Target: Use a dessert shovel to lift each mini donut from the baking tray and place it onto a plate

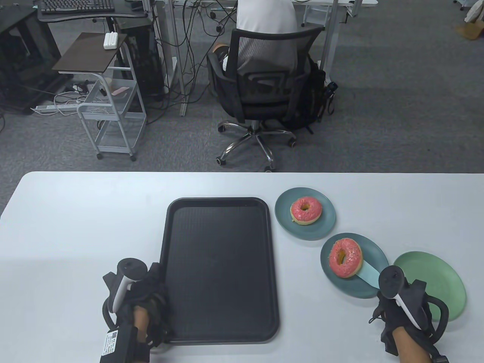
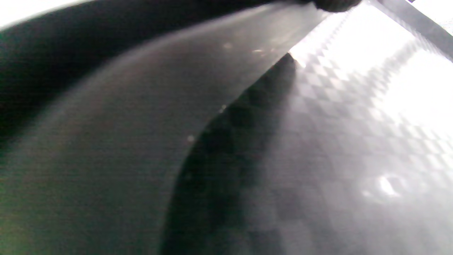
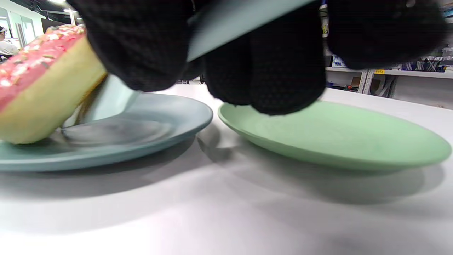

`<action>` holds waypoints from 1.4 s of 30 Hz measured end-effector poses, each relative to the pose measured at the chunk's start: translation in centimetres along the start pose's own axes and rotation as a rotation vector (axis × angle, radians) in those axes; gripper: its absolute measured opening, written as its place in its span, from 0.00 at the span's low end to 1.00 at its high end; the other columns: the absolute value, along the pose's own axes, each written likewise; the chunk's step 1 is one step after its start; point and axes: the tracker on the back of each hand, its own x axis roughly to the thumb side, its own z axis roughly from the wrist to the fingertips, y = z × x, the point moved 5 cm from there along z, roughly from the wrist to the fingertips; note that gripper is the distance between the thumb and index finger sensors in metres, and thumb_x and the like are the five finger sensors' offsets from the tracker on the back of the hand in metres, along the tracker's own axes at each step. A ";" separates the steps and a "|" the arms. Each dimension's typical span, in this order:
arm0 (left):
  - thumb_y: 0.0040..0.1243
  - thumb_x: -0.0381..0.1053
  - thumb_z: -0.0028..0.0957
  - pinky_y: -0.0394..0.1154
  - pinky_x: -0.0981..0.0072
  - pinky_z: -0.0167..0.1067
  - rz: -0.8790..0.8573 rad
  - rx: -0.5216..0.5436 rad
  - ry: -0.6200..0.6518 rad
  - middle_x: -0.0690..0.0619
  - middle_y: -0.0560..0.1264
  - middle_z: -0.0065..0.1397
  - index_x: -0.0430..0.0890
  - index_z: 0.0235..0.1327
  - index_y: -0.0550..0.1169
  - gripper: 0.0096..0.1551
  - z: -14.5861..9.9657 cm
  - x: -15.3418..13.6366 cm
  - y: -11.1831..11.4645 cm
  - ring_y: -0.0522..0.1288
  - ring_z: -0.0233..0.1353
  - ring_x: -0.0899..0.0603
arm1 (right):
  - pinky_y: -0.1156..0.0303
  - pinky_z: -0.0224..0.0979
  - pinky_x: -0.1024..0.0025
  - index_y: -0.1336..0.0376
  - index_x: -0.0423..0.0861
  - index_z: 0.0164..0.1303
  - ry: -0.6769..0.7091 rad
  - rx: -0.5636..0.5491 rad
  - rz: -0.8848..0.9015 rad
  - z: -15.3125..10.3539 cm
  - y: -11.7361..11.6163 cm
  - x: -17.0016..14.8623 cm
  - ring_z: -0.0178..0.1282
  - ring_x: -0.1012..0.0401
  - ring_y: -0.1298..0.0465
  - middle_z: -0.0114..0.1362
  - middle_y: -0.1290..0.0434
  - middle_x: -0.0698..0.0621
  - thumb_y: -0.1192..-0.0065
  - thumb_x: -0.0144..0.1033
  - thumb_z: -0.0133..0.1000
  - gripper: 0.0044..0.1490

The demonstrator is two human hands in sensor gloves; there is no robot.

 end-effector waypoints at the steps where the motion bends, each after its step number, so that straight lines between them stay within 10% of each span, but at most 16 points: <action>1: 0.55 0.58 0.47 0.76 0.61 0.43 0.000 0.000 0.000 0.59 0.69 0.56 0.76 0.65 0.51 0.38 0.0 0.0 0.0 0.77 0.44 0.52 | 0.16 0.44 0.53 0.33 0.51 0.67 0.000 -0.009 -0.002 -0.1 0.2 0.1 0.43 0.49 0.16 0.58 0.17 0.44 0.24 0.42 0.47 0.36; 29: 0.55 0.58 0.47 0.77 0.61 0.43 -0.002 -0.004 -0.003 0.59 0.69 0.56 0.77 0.65 0.51 0.38 0.0 0.0 0.0 0.77 0.44 0.52 | 0.17 0.44 0.52 0.35 0.48 0.69 -0.185 -0.109 -0.091 0.2 1.0 -3.4 0.43 0.49 0.17 0.58 0.19 0.41 0.26 0.41 0.49 0.36; 42: 0.55 0.58 0.47 0.77 0.61 0.43 -0.002 -0.007 -0.005 0.59 0.69 0.56 0.77 0.65 0.51 0.38 0.0 0.0 0.0 0.77 0.44 0.52 | 0.14 0.43 0.59 0.46 0.41 0.75 -0.403 -0.088 0.184 2.2 1.4 -9.8 0.46 0.51 0.18 0.65 0.26 0.40 0.26 0.40 0.50 0.47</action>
